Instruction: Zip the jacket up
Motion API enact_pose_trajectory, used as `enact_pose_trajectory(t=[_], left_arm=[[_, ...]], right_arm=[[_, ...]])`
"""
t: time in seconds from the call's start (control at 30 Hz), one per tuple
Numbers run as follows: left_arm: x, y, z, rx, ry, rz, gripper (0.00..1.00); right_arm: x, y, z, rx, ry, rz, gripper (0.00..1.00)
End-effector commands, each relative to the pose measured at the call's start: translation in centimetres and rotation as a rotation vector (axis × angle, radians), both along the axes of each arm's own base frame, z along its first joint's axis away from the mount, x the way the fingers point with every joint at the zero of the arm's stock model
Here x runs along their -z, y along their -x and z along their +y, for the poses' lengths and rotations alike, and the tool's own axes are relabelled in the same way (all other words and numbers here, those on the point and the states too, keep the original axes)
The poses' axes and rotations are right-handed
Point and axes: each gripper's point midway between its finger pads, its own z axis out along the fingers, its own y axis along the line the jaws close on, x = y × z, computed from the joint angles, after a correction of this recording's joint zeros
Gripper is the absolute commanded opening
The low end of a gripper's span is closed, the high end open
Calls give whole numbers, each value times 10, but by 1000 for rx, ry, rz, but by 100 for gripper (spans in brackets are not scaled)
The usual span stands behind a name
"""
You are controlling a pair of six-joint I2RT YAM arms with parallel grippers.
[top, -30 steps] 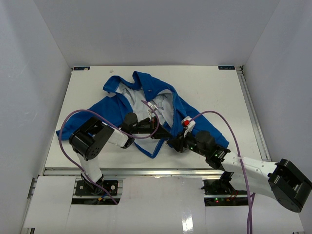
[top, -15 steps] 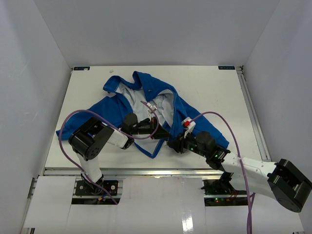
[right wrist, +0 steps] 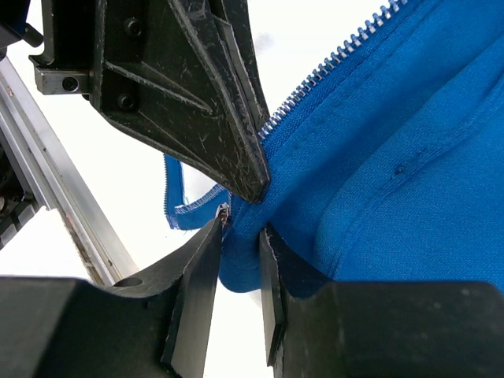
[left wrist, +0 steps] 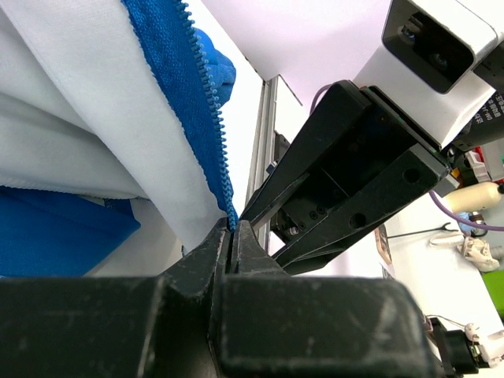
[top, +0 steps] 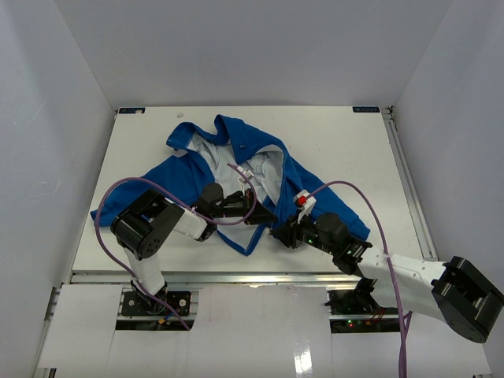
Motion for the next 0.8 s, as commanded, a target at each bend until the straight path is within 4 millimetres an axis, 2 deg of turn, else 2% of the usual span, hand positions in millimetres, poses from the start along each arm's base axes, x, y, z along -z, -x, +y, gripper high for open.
enact_pose_trajectory(t=[0.0,0.13,0.23,0.37,0.53,0.63,0.77], left_arm=[[-20,-2,0,-21,33,-66,0],[-20,-4,0,-30,26,-69,0],[-21,-4,0,-33,22,-72,0],[-21,-4,0,-36,20,-74,0],[-21,-3,1,-36,22,-72,0],[-20,-3,1,-33,22,-71,0],[-19,-2,2,-30,18,-68,0]], right_arm=[[1,6,4,-37,-7,-1,32],[3,5,4,-34,1,4,37],[5,3,3,-13,11,13,37],[6,-1,1,14,20,17,29],[7,-2,3,11,20,18,12],[7,0,5,-3,14,16,8],[6,2,4,-9,3,10,8]])
